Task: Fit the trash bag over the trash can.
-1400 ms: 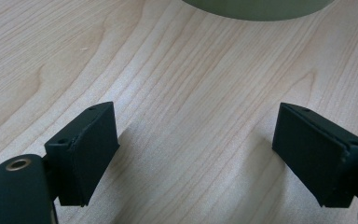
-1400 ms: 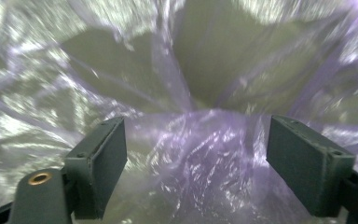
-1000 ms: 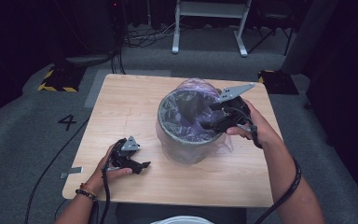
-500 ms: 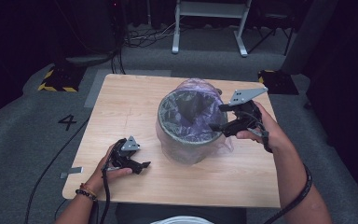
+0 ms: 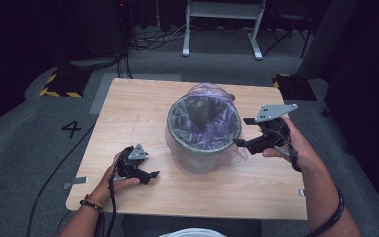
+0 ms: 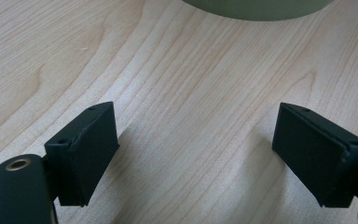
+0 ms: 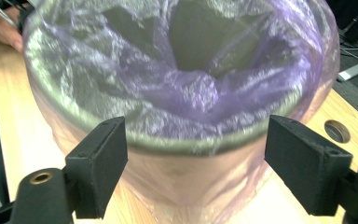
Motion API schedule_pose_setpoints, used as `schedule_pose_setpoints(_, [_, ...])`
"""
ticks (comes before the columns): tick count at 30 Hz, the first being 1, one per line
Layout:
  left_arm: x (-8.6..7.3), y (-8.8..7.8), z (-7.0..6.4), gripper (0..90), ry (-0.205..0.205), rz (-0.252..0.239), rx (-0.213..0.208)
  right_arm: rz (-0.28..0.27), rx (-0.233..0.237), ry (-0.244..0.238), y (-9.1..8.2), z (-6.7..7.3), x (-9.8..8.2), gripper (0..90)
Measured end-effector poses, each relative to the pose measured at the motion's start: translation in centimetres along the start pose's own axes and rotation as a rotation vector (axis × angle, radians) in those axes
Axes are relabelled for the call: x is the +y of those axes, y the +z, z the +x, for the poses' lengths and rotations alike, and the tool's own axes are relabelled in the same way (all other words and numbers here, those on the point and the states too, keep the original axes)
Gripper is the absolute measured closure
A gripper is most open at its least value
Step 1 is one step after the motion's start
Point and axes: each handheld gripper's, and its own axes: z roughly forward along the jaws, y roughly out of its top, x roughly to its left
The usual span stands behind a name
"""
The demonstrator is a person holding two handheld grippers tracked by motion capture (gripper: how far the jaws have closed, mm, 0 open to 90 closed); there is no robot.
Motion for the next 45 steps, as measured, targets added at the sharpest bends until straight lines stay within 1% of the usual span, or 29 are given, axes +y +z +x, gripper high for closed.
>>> schedule_pose_setpoints(2, [0.0, 0.0, 0.0, 13.8, 0.000, 0.000, 0.000, 0.010, -0.002, -0.005, -0.1, 0.0, -0.3, 21.1])
schedule_pose_setpoints(4, [0.0, 0.0, 0.0, 13.8, 0.000, 0.000, 0.000, 0.012, -0.003, 0.001, -0.2, 0.0, -0.6, 21.1])
schedule_pose_setpoints(6, [0.0, 0.0, 0.0, 13.8, 0.000, 0.000, 0.000, 0.010, -0.003, 0.006, -0.3, 0.1, -0.9, 21.3])
schedule_pose_setpoints(8, [0.0, 0.0, 0.0, 13.8, 0.000, 0.000, 0.000, 0.007, -0.007, 0.000, -0.3, 0.2, -1.3, 21.5])
schedule_pose_setpoints(13, [0.0, 0.0, 0.0, 13.8, 0.000, 0.000, 0.000, 0.042, -0.009, -0.002, 0.1, 0.3, -2.4, 21.6])
schedule_pose_setpoints(16, [0.0, 0.0, 0.0, 13.8, 0.001, 0.000, 0.000, 0.073, -0.006, -0.008, 0.5, 0.4, -3.1, 21.6])
schedule_pose_setpoints(20, [0.0, 0.0, 0.0, 13.8, 0.000, 0.000, 0.000, 0.107, 0.009, -0.008, 1.1, 0.6, -4.2, 21.6])
schedule_pose_setpoints(23, [0.0, 0.0, 0.0, 13.8, 0.001, -0.001, 0.000, 0.132, 0.006, -0.006, 1.6, 0.7, -5.0, 21.6])
schedule_pose_setpoints(28, [0.0, 0.0, 0.0, 13.8, 0.000, 0.000, 0.000, 0.182, -0.019, -0.018, 2.8, 1.1, -6.3, 21.4])
schedule_pose_setpoints(31, [0.0, 0.0, 0.0, 13.8, 0.000, 0.000, 0.001, 0.224, -0.034, -0.027, 3.5, 1.4, -7.3, 21.4])
schedule_pose_setpoints(33, [0.0, 0.0, 0.0, 13.8, 0.000, 0.000, 0.000, 0.252, -0.025, -0.035, 4.1, 1.5, -8.0, 21.6])
schedule_pose_setpoints(34, [0.0, 0.0, 0.0, 13.8, -0.001, 0.000, 0.000, 0.266, -0.019, -0.027, 4.5, 1.5, -8.5, 21.7])
schedule_pose_setpoints(37, [0.0, 0.0, 0.0, 13.8, 0.000, 0.000, 0.000, 0.298, -0.020, -0.024, 5.1, 1.5, -9.6, 21.9])
schedule_pose_setpoints(40, [0.0, 0.0, 0.0, 13.8, 0.000, 0.000, 0.000, 0.317, -0.024, -0.022, 5.7, 1.6, -10.7, 22.1])
schedule_pose_setpoints(44, [0.0, 0.0, 0.0, 13.8, 0.000, 0.000, 0.000, 0.315, -0.040, 0.007, 6.2, 1.6, -12.3, 22.5])
schedule_pose_setpoints(45, [0.0, 0.0, 0.0, 13.8, 0.000, 0.000, 0.000, 0.315, -0.040, 0.007, 6.2, 1.6, -12.3, 22.5])
